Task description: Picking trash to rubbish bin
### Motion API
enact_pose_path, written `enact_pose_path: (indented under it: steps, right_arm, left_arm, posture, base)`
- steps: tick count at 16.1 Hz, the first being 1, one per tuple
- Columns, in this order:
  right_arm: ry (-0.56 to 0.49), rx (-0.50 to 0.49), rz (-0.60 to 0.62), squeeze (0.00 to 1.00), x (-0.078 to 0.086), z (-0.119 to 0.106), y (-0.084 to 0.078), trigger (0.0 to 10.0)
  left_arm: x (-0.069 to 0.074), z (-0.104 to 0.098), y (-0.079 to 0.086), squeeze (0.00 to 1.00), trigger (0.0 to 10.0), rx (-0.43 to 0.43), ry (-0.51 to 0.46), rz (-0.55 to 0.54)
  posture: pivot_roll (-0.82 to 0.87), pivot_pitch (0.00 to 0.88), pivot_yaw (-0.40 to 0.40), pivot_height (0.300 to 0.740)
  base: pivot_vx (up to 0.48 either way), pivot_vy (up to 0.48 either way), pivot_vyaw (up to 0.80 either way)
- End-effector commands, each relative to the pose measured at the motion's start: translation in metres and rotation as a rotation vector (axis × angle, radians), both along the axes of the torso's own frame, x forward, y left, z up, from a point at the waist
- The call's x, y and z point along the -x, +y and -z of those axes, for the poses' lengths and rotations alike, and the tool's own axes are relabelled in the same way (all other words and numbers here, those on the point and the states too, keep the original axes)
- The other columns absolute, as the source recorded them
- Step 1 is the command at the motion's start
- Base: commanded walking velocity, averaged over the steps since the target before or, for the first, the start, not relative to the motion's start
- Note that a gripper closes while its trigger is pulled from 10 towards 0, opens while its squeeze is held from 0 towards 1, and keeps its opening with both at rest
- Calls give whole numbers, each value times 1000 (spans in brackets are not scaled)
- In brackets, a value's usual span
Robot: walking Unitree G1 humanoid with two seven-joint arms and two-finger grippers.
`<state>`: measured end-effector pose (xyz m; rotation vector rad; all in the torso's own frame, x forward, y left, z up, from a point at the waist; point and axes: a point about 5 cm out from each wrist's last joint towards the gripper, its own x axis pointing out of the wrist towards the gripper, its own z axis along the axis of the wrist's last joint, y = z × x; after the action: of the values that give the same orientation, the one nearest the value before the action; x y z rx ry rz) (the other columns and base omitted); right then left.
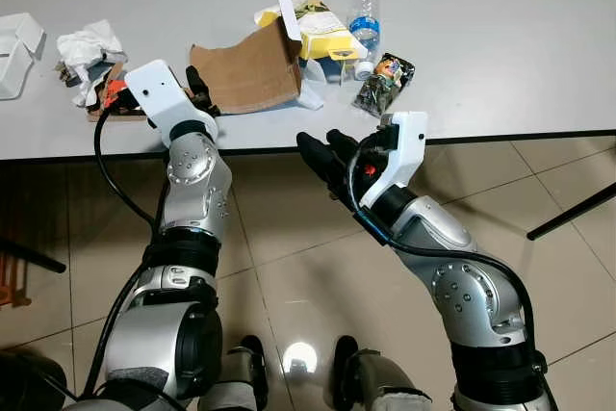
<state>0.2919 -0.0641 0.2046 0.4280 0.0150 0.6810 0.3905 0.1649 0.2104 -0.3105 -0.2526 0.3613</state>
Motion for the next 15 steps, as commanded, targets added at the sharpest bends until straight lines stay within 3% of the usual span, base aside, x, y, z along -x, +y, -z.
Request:
enact_pose_path:
  steps: [1, 5, 9, 15]
  right_arm:
    - [2, -13, -17, 0, 4, 0, 0, 10000]
    - [4, -13, -23, 0, 4, 0, 1, 10000]
    - [3, -15, -31, 0, 5, 0, 1, 10000]
    - [-3, -17, -35, 0, 4, -2, 3, 10000]
  left_arm:
    - [-1, 2, 0, 0, 10000, 41, -7, 3]
    - [0, 2, 2, 0, 10000, 56, -14, -4]
    - [-1, 16, 2, 0, 10000, 157, 37, 18]
    - [-7, 18, -3, 0, 10000, 174, 65, 72]
  posture:
    - [-129, 274, -29, 740]
    - [-126, 270, -29, 740]
    - [-131, 262, -30, 740]
    - [-132, 265, -32, 740]
  base:
    - [0, 0, 0]
    - [0, 0, 0]
    - [0, 0, 0]
    - [0, 0, 0]
